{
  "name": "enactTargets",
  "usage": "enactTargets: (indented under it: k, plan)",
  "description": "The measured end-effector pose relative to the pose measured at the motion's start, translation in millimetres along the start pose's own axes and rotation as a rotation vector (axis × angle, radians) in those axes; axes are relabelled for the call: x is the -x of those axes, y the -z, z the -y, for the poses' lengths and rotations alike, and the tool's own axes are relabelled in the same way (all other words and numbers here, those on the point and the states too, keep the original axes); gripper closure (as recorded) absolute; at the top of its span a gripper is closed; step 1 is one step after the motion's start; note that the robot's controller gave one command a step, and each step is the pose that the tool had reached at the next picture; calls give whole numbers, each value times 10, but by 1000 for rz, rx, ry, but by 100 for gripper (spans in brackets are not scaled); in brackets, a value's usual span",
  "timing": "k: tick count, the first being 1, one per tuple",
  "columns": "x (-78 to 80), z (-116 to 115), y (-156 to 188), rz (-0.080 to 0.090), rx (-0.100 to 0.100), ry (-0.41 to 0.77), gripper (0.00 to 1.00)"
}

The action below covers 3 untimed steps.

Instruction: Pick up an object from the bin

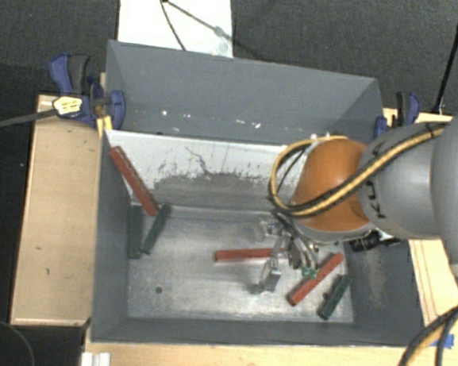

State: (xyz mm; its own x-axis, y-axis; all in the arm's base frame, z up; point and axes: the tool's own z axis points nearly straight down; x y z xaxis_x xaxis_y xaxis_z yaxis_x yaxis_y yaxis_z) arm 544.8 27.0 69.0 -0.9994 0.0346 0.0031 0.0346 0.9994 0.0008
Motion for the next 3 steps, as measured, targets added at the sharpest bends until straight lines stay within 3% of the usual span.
enactTargets:
  k: [1, 2, 3]
  plan:
    - [3, 0, 4, 1, 0, 1, 0]
    - [3, 0, 7, 1, 0, 2, 100]
    - [23, -3, 766, 12, 1, 4, 100]
